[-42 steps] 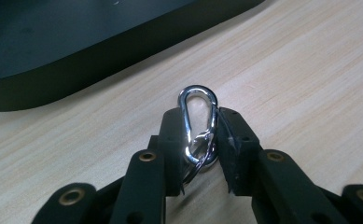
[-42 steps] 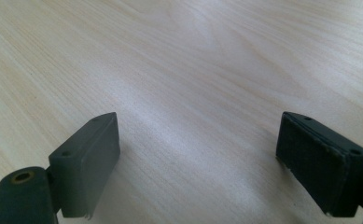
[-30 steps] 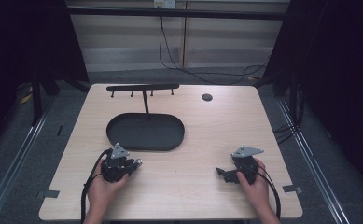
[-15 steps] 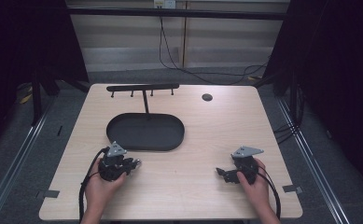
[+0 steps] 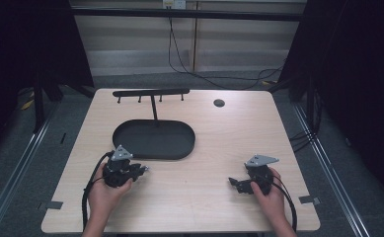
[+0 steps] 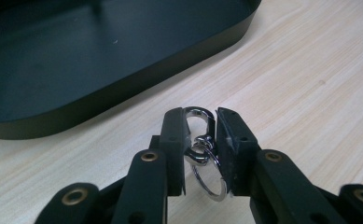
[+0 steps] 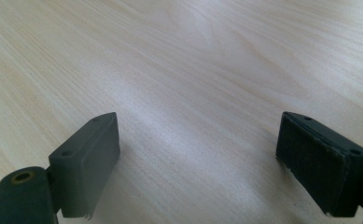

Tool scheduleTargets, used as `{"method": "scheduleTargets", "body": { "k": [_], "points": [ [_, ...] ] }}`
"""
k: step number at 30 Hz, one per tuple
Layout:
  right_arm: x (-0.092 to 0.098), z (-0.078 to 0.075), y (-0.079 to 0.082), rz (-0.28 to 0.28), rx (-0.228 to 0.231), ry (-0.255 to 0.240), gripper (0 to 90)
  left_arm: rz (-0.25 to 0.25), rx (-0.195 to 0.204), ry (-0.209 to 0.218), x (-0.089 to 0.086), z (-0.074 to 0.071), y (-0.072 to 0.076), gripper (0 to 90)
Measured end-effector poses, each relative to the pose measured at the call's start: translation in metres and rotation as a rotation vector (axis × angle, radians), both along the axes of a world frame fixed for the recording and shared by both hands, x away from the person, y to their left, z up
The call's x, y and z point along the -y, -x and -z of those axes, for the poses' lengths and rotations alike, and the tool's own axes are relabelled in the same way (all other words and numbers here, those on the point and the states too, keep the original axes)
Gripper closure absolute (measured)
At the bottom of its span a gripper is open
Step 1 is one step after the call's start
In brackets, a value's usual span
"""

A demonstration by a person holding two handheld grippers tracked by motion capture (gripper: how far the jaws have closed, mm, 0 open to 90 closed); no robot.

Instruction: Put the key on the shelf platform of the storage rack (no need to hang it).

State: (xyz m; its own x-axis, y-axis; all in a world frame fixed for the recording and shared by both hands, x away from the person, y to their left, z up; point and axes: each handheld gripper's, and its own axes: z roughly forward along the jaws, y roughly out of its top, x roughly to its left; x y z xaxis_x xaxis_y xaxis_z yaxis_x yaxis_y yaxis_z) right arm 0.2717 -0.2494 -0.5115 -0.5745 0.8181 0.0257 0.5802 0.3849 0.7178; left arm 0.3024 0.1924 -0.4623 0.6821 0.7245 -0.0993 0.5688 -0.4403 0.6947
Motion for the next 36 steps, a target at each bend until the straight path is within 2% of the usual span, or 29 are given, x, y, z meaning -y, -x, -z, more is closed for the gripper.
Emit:
{"method": "scheduleTargets", "body": {
  "k": [13, 36],
  "points": [
    [0.000, 0.000, 0.000, 0.001, -0.002, -0.002, 13.0, 0.000, 0.001, 0.015, 0.001, -0.013, -0.007, 73.3],
    [0.000, 0.000, 0.000, 0.002, -0.002, 0.000, 13.0, -0.003, -0.003, 0.030, 0.007, -0.026, -0.018, 73.4]
  ]
}}
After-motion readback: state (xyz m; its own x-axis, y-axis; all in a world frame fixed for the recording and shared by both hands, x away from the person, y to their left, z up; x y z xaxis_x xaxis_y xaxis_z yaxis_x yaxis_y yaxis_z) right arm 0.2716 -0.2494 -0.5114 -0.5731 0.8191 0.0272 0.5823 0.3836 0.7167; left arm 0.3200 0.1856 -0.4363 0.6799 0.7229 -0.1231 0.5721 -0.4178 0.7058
